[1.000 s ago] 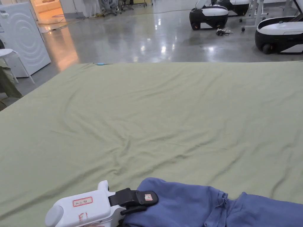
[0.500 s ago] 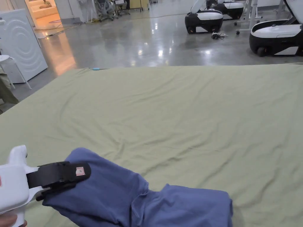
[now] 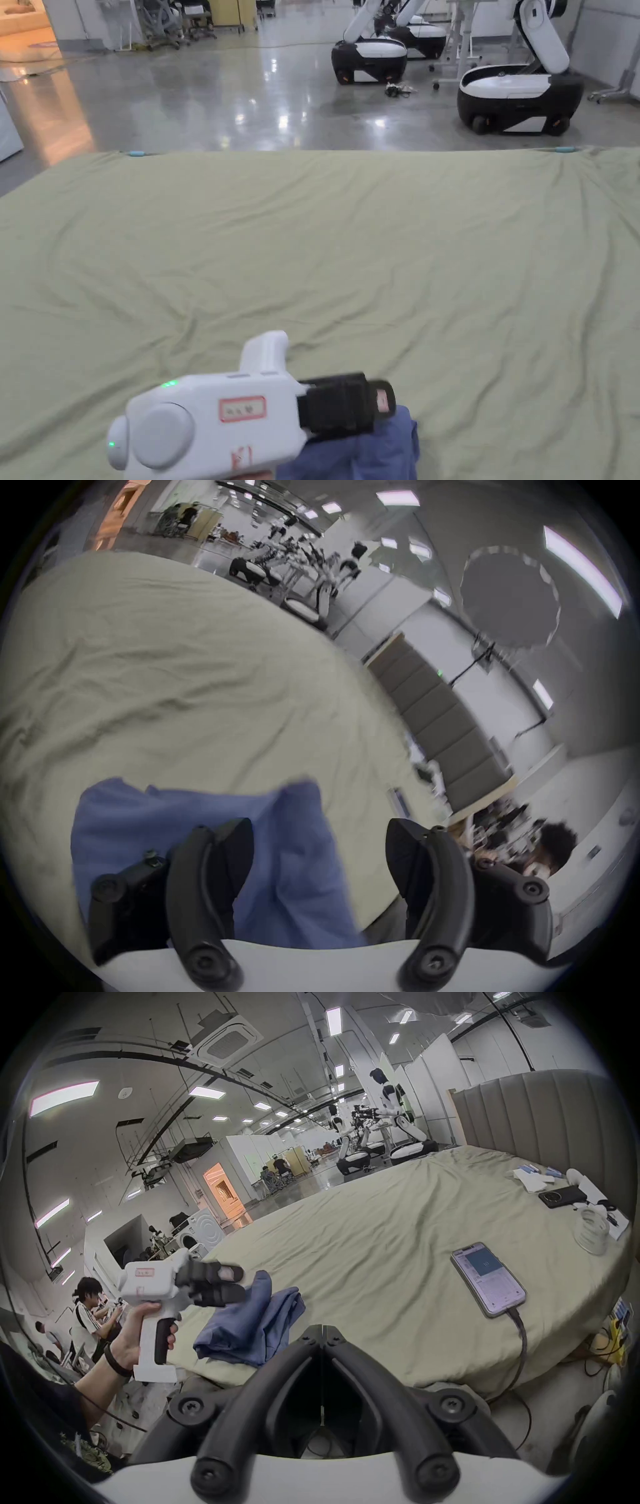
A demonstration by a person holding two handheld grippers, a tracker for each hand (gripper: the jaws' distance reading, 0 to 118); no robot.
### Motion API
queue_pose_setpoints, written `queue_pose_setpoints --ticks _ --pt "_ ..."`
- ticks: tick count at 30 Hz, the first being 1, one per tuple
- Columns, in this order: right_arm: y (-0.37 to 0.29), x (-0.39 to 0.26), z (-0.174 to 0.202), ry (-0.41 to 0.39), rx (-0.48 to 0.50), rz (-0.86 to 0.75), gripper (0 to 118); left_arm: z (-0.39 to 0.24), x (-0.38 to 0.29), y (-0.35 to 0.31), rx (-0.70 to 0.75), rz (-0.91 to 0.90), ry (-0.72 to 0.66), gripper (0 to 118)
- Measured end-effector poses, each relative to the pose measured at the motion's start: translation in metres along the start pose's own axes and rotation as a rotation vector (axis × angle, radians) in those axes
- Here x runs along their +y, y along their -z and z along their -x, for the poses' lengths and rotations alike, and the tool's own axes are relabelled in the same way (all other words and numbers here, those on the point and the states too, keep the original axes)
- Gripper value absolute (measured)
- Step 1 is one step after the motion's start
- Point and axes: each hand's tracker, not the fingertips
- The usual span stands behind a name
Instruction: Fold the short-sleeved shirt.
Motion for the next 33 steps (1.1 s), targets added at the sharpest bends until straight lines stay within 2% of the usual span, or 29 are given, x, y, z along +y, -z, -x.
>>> queue_pose_setpoints --ticks 2,3,5,7,9,12,14,16,18,20,23,25,26,27,30,32,33 --pt "0.003 -0.003 -0.006 0.027 -0.006 0.005 0 0.003 0.011 -0.02 -0.041 -0.068 -0.026 77" --pt "0.005 -0.004 -0.009 0.043 -0.007 0.008 0 0.007 0.015 -0.03 -0.056 -0.09 -0.037 60" --pt "0.01 -0.005 -0.012 0.066 -0.008 0.01 0 0.013 0.015 -0.036 -0.045 -0.087 -0.05 4" --pt "0.015 -0.004 -0.012 0.081 0.003 0.015 0 0.022 0.004 -0.023 0.034 -0.043 -0.064 4" --pt "0.019 -0.003 -0.008 0.077 0.015 0.021 0 0.028 -0.011 -0.001 -0.011 0.065 -0.071 4" --pt "0.024 -0.002 0.003 0.025 0.027 0.049 0 0.04 -0.045 0.051 -0.027 0.172 -0.136 4" --pt "0.028 -0.003 0.009 -0.018 0.022 0.071 0 0.045 -0.061 0.079 0.101 0.273 -0.065 3" --pt "0.03 -0.003 0.016 -0.053 0.029 0.094 0 0.038 -0.058 0.076 0.059 0.201 -0.037 3" --pt "0.039 -0.003 0.019 -0.035 0.076 0.157 0 0.026 -0.045 0.063 0.059 0.196 -0.016 3" --pt "0.059 0.001 0.021 -0.017 0.137 0.24 0 0.016 -0.037 0.035 0.008 0.106 0.062 3" --pt "0.101 0.014 0.039 -0.127 0.098 0.295 0 0.011 -0.021 -0.017 -0.032 -0.005 0.053 3" --pt "0.137 0.023 0.049 -0.154 0.128 0.312 0 0.016 -0.012 -0.051 -0.004 -0.073 0.039 4" --pt "0.156 0.027 0.052 -0.14 0.16 0.328 0 0.02 -0.009 -0.064 0.027 -0.101 0.044 7" --pt "0.175 0.03 0.055 -0.128 0.193 0.343 0 0.028 -0.01 -0.081 0.067 -0.13 0.043 22" --pt "0.233 0.034 0.064 -0.115 0.204 0.44 0 0.05 -0.009 -0.112 0.157 -0.15 0.032 83" --pt "0.269 0.025 0.061 -0.1 0.167 0.546 0 0.068 -0.013 -0.126 0.182 -0.154 -0.018 87" --pt "0.287 0.013 0.056 -0.095 0.106 0.636 0 0.077 -0.014 -0.13 0.182 -0.155 -0.05 87"
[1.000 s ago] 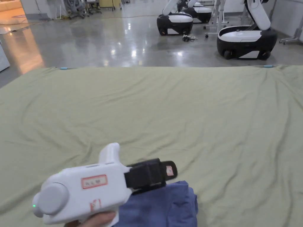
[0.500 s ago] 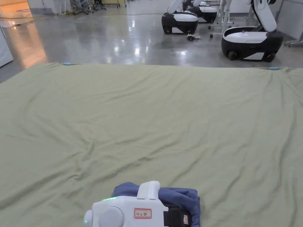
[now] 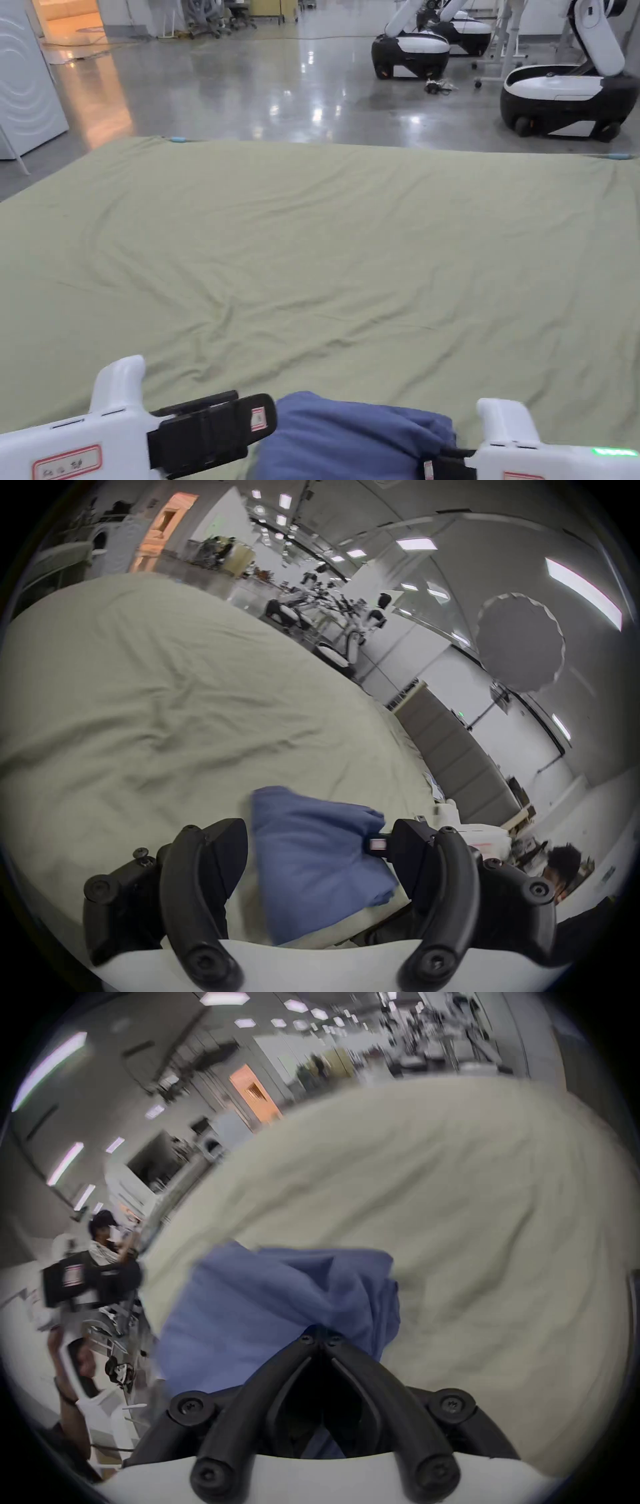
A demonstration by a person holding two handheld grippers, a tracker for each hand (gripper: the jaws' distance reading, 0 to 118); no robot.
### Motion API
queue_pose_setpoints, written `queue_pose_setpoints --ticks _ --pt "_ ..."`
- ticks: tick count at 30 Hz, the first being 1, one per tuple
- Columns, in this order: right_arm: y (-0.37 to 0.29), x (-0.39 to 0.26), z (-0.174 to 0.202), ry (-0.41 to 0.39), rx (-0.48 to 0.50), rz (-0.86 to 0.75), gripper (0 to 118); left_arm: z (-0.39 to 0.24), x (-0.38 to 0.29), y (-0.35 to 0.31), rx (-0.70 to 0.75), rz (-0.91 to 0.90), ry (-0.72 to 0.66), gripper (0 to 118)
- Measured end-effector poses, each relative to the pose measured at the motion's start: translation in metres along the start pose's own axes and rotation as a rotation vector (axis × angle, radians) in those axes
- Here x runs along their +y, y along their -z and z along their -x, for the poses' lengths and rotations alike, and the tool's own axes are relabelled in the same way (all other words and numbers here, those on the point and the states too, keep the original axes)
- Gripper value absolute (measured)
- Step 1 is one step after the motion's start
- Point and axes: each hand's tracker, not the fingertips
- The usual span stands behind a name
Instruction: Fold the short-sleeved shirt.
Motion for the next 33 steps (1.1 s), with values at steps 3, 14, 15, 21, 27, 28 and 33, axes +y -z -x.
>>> queue_pose_setpoints --ticks 3,14,15,21,27,28,33 --pt "-0.008 0.001 -0.015 0.152 0.11 -0.019 0 0.022 -0.007 0.005 -0.023 0.03 -0.089 87" --pt "-0.01 -0.008 -0.011 0.082 0.081 -0.052 0 0.067 -0.01 0.088 -0.269 0.201 -0.436 56" --pt "-0.01 -0.008 -0.011 0.087 0.084 -0.054 0 0.062 -0.01 0.094 -0.239 0.24 -0.425 48" --pt "-0.011 -0.013 -0.01 0.095 0.089 -0.076 0 0.057 -0.015 0.105 -0.172 0.257 -0.418 22" --pt "-0.047 -0.028 -0.017 0.189 0.344 -0.145 0 0.064 0.023 0.043 -0.152 0.173 -0.334 21" --pt "-0.055 -0.034 -0.018 0.163 0.337 -0.168 0 0.071 0.036 0.019 -0.118 0.128 -0.293 21" --pt "-0.076 -0.059 -0.021 0.17 0.284 -0.209 0 0.123 0.095 -0.09 0.114 -0.044 -0.247 21"
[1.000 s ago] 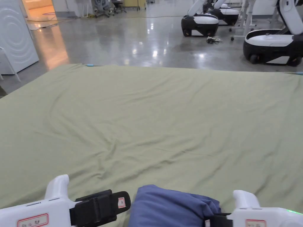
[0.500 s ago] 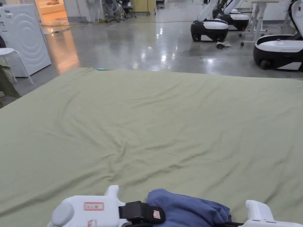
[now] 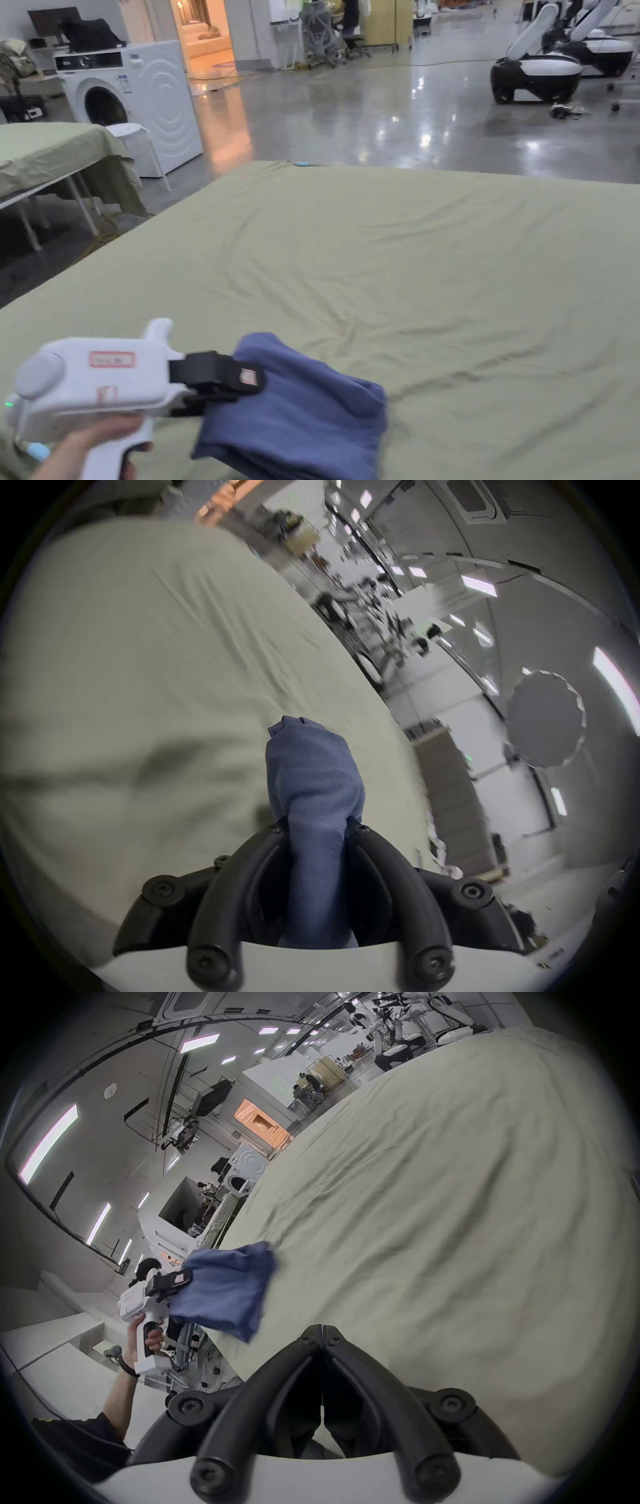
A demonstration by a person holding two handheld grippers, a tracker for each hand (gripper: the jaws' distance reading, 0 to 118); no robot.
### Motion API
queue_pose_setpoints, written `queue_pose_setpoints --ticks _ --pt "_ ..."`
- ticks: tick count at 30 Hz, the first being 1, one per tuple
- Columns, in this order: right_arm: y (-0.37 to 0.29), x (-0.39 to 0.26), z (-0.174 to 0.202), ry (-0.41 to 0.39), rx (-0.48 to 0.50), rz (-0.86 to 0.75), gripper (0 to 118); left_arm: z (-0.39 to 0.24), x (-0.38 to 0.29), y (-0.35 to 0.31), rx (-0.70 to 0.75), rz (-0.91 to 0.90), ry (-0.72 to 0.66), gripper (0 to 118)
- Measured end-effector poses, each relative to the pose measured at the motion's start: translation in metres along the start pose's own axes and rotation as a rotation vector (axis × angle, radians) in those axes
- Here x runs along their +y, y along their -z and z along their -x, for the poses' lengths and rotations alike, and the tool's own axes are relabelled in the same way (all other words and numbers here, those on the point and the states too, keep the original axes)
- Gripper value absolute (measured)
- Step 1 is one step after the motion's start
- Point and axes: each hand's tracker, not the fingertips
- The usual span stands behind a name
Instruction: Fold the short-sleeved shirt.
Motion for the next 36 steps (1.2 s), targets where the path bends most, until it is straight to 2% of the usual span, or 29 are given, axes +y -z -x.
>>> queue_pose_setpoints --ticks 4,7,8,9,10,11,14,16,18,20,23,27,30,33,35,36 --pt "-0.006 -0.011 -0.002 0.002 -0.028 -0.019 0 0.027 0.032 -0.037 0.23 -0.034 0.043 21" --pt "-0.005 -0.012 -0.009 -0.004 -0.046 -0.031 0 0.039 0.043 -0.029 0.262 -0.028 0.037 26" --pt "-0.006 -0.011 -0.01 -0.004 -0.047 -0.033 0 0.042 0.044 -0.024 0.312 -0.038 0.06 35" --pt "-0.008 -0.011 -0.009 -0.008 -0.047 -0.033 0 0.042 0.045 -0.017 0.37 -0.058 0.101 52" --pt "-0.013 -0.011 -0.006 -0.028 -0.051 -0.036 0 0.039 0.045 -0.014 0.468 -0.086 0.166 63" --pt "-0.017 -0.011 -0.003 -0.06 -0.066 -0.046 0 0.035 0.045 -0.013 0.536 -0.112 0.224 70" --pt "-0.037 -0.01 0.004 -0.146 -0.113 -0.088 0 0.021 0.053 -0.033 0.617 -0.25 0.33 71" --pt "-0.053 -0.005 0.011 -0.163 -0.125 -0.126 0 0.004 0.053 -0.057 0.508 -0.319 0.19 71" --pt "-0.063 -0.005 0.011 -0.166 -0.131 -0.181 0 -0.017 0.043 -0.079 0.371 -0.385 0.163 71" --pt "-0.07 -0.006 0.004 -0.172 -0.142 -0.228 0 -0.051 0.022 -0.089 0.326 -0.419 0.268 71" --pt "-0.08 -0.008 0.009 -0.187 -0.19 -0.28 0 -0.102 -0.021 -0.096 0.299 -0.401 0.538 71" --pt "-0.099 -0.013 0.029 -0.316 -0.238 -0.344 0 -0.157 -0.099 -0.09 0.18 -0.41 0.834 71" --pt "-0.113 -0.019 0.05 -0.439 -0.323 -0.391 0 -0.178 -0.139 -0.075 0.142 -0.472 0.913 70" --pt "-0.119 -0.023 0.067 -0.503 -0.434 -0.454 0 -0.196 -0.169 -0.058 0.092 -0.577 0.878 68" --pt "-0.122 -0.025 0.074 -0.523 -0.495 -0.499 0 -0.207 -0.189 -0.047 0.121 -0.636 0.857 61" --pt "-0.125 -0.027 0.076 -0.533 -0.495 -0.523 0 -0.21 -0.198 -0.044 0.109 -0.621 0.868 50"
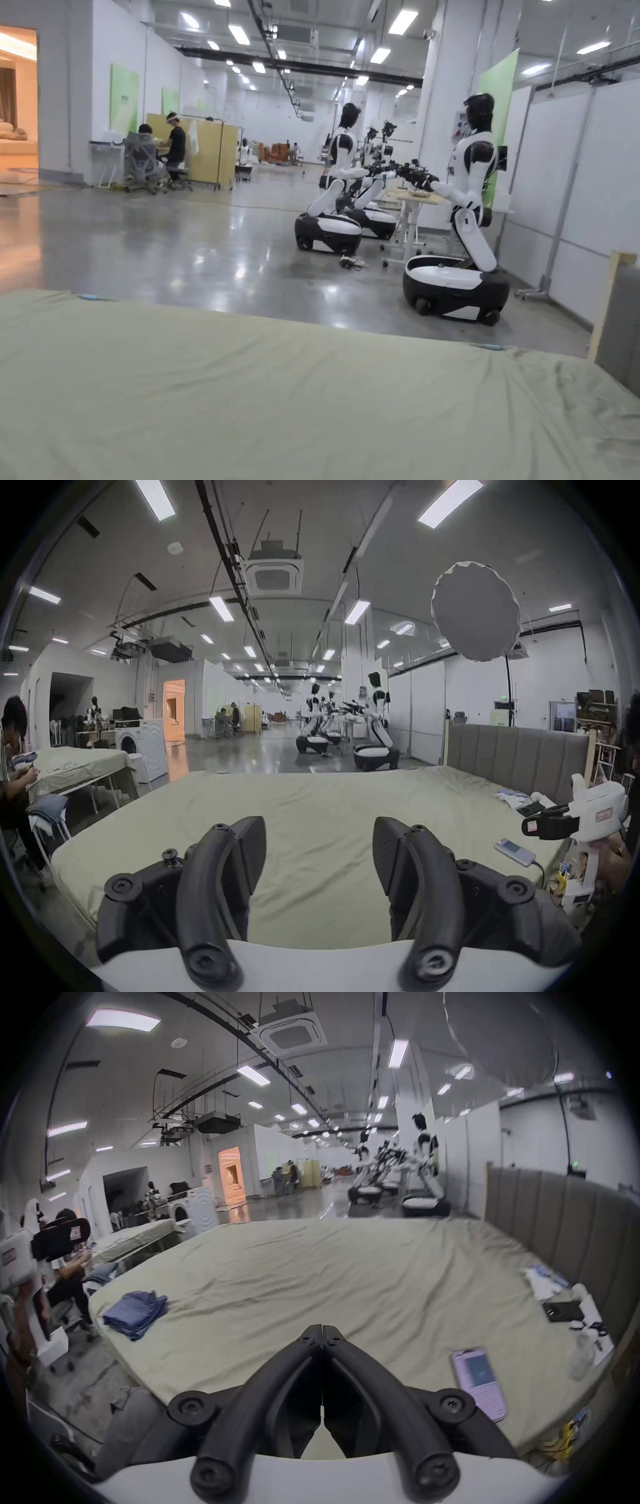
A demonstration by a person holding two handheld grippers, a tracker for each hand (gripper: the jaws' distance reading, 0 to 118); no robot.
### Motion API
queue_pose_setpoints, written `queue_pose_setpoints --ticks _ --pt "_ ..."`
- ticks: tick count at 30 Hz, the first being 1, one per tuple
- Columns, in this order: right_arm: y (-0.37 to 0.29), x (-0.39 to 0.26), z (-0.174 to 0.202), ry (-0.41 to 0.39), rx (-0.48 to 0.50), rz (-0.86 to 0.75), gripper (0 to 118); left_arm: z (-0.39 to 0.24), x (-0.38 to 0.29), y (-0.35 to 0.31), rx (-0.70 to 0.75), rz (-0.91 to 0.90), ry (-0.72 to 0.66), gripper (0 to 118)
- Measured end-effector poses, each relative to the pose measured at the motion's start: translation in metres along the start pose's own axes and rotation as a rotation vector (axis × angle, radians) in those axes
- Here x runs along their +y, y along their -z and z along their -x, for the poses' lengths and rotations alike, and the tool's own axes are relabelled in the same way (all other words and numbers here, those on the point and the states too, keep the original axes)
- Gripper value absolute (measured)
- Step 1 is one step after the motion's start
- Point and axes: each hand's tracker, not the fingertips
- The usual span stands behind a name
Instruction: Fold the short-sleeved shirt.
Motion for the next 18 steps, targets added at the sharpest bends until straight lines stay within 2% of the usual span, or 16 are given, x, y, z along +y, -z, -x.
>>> queue_pose_setpoints --ticks 2,3,4,6,7,9,13,18 --pt "-0.01 0.003 0.002 -0.007 -0.013 -0.036 0 -0.008 -0.007 -0.002 -0.006 -0.019 0.005 23" --pt "-0.015 0.007 0.004 -0.013 -0.026 -0.036 0 -0.01 -0.008 -0.004 -0.002 -0.022 0.003 15" --pt "-0.021 0.011 0.006 -0.027 -0.046 -0.042 0 -0.01 -0.008 -0.006 -0.021 -0.027 -0.002 14" --pt "-0.031 0.014 0.009 -0.056 -0.05 -0.071 0 -0.016 -0.009 -0.007 -0.084 0.007 -0.004 4" --pt "-0.032 0.015 0.009 -0.055 -0.042 -0.077 0 -0.018 -0.011 -0.007 -0.095 0.028 0.01 3" --pt "-0.029 0.014 0.008 -0.045 -0.017 -0.09 0 -0.023 -0.016 -0.01 -0.017 0.029 0.038 3" --pt "-0.02 0.015 0.007 -0.047 -0.009 -0.091 0 -0.02 -0.011 -0.018 -0.005 -0.009 0.014 3" --pt "-0.026 0.019 0.006 -0.029 0.015 -0.151 0 -0.021 0.001 -0.023 0.058 -0.034 0.101 3"
